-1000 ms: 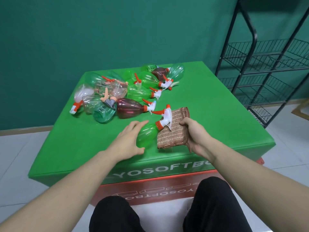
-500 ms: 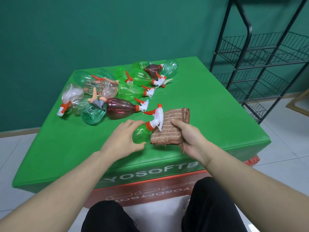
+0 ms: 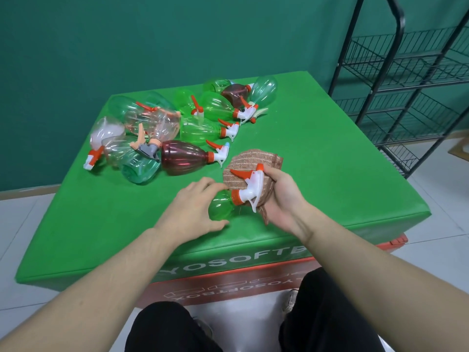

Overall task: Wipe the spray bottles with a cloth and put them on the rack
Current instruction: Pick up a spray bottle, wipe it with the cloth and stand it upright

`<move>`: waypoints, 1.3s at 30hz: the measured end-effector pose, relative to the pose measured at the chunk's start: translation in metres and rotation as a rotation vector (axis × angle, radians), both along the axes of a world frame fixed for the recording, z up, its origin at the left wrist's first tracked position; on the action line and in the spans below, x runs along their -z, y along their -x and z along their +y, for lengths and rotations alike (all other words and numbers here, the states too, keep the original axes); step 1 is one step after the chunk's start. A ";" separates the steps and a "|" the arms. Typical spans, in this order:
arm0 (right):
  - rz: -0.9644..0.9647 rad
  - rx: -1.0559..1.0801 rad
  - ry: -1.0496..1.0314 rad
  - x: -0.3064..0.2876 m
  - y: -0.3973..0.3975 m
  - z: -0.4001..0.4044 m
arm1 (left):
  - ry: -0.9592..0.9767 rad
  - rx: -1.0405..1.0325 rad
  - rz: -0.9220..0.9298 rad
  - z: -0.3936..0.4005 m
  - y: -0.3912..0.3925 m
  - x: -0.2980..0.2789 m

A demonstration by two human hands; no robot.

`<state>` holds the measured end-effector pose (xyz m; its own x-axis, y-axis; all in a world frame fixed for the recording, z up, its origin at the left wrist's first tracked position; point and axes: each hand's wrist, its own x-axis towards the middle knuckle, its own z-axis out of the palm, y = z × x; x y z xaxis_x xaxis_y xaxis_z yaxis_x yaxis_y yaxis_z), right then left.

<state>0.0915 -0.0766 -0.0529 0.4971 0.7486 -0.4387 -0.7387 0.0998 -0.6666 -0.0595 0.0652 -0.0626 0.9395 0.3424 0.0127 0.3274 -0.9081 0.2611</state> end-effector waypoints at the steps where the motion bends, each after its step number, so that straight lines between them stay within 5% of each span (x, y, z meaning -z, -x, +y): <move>1: 0.015 -0.012 -0.014 -0.002 0.000 0.003 | 0.006 0.002 0.009 0.001 0.000 0.000; 39: -0.095 0.097 0.043 -0.010 0.003 -0.031 | 0.058 -0.188 0.170 0.000 -0.034 -0.020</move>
<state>0.0884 -0.1081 -0.0433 0.6074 0.6762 -0.4169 -0.6602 0.1377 -0.7384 -0.0259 0.0648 -0.0427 0.8462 0.5067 -0.1651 0.5327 -0.8123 0.2375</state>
